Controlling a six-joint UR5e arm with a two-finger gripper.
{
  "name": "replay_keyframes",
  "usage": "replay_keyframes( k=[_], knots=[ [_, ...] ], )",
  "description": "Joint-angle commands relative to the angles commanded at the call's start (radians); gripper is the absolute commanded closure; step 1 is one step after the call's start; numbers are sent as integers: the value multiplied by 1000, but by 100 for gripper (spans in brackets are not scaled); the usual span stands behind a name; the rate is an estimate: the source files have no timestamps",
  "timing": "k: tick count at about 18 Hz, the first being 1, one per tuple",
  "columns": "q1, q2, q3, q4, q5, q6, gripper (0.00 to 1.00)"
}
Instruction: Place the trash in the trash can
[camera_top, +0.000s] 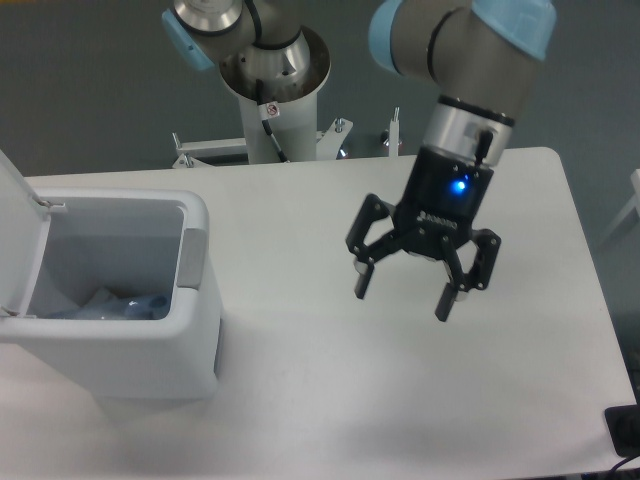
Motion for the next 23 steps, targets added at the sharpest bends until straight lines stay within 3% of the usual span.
replay_keyframes(
  k=[4, 7, 13, 23],
  knots=[
    [55, -95, 9, -5, 202, 104, 0],
    [55, -109, 47, -66, 319, 147, 0],
    [46, -105, 26, -132, 448, 354, 0],
    [22, -95, -40, -127, 690, 621, 0]
  ],
)
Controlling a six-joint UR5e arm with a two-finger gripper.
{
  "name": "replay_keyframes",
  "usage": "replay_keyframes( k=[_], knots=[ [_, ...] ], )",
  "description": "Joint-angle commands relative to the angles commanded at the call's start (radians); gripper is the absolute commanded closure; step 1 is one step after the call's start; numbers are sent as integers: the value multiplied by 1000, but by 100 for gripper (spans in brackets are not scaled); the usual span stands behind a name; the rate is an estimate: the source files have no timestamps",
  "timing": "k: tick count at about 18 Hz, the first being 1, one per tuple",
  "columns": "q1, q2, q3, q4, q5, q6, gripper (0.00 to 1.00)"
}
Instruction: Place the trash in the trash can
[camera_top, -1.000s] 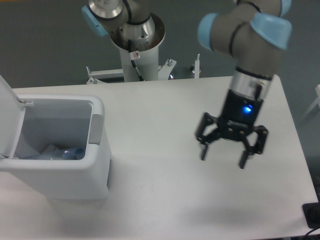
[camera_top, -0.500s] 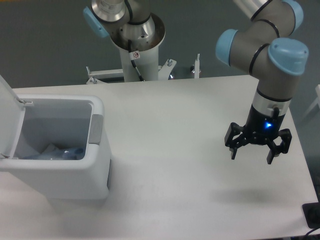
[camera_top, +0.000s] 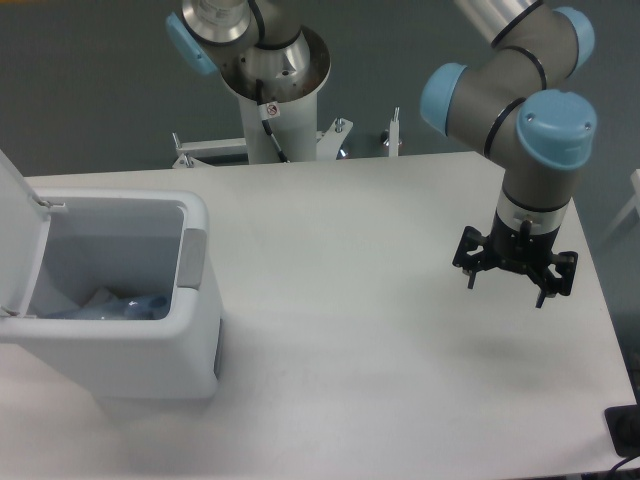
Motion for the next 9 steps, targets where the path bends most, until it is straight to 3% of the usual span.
replay_keyframes(
  k=[9],
  knots=[
    [-11, 0, -22, 9, 6, 45, 0]
  ],
)
